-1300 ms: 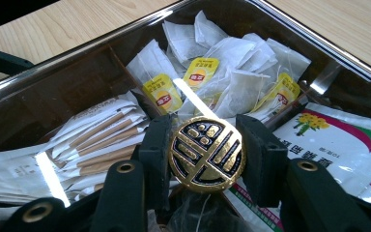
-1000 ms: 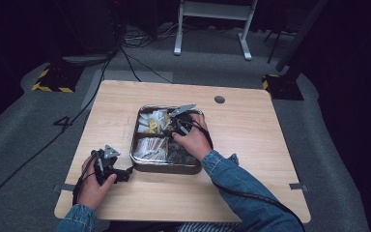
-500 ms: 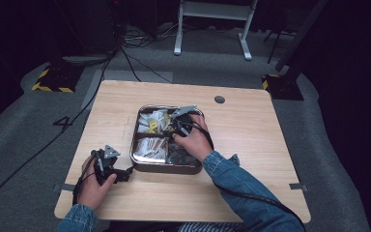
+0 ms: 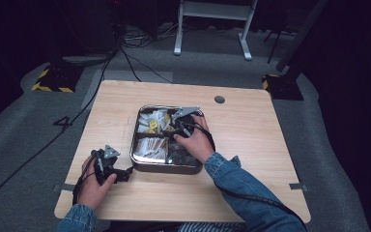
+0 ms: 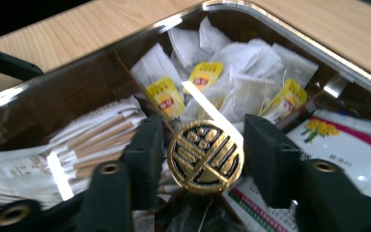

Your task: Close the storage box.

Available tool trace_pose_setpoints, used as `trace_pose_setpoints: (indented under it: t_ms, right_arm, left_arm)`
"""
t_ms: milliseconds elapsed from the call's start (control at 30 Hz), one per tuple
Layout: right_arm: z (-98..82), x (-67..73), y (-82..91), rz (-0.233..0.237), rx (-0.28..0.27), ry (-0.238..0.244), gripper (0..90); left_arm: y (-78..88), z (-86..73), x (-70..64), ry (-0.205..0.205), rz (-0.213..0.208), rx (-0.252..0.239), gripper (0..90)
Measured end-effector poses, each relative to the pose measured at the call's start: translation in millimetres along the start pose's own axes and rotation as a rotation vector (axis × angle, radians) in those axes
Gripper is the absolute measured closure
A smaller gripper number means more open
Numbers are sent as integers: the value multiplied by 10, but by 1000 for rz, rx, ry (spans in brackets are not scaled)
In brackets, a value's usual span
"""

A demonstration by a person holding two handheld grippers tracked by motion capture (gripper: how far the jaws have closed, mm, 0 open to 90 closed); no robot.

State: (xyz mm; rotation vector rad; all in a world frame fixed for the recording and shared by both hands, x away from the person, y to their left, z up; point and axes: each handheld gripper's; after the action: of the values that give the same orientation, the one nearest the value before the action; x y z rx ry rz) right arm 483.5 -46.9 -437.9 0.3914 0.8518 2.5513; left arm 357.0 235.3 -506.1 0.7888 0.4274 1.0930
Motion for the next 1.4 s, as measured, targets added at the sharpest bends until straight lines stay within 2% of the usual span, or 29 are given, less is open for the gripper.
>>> trace_pose_setpoints:
  t_ms: [233, 400, 633, 933, 1200, 1400]
  right_arm:
    - [51, -25, 173, 8, -46, 6, 422]
    - [64, -56, 397, 4, -75, 10, 414]
    - [-17, -125, 730, -11, -97, 19, 415]
    - [-197, -235, 1229, -40, -99, 53, 419]
    - [-428, -333, 1621, -71, -124, 17, 418]
    - [-620, -376, 1815, -84, -136, -19, 418]
  left_arm:
    - [0, 0, 0, 0, 0, 0, 0]
    - [-2, -1, -2, 3, 0, -3, 0]
    - [0, -2, 0, 0, 1, -1, 0]
    - [3, -5, 1, -2, 3, -2, 0]
    - [8, -11, 0, 0, 4, -3, 1]
    - [8, -12, 0, -1, 4, -2, 1]
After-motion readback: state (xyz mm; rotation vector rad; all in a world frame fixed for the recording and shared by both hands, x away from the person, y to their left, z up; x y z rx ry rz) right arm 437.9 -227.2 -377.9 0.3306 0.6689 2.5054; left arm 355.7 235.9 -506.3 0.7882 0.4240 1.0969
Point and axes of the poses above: each handheld gripper's, and its own axes: y roughly backward along the jaws, z roughly out of its top, x roughly to its left, and after that the axes turned 7 degrees about z, right-handed
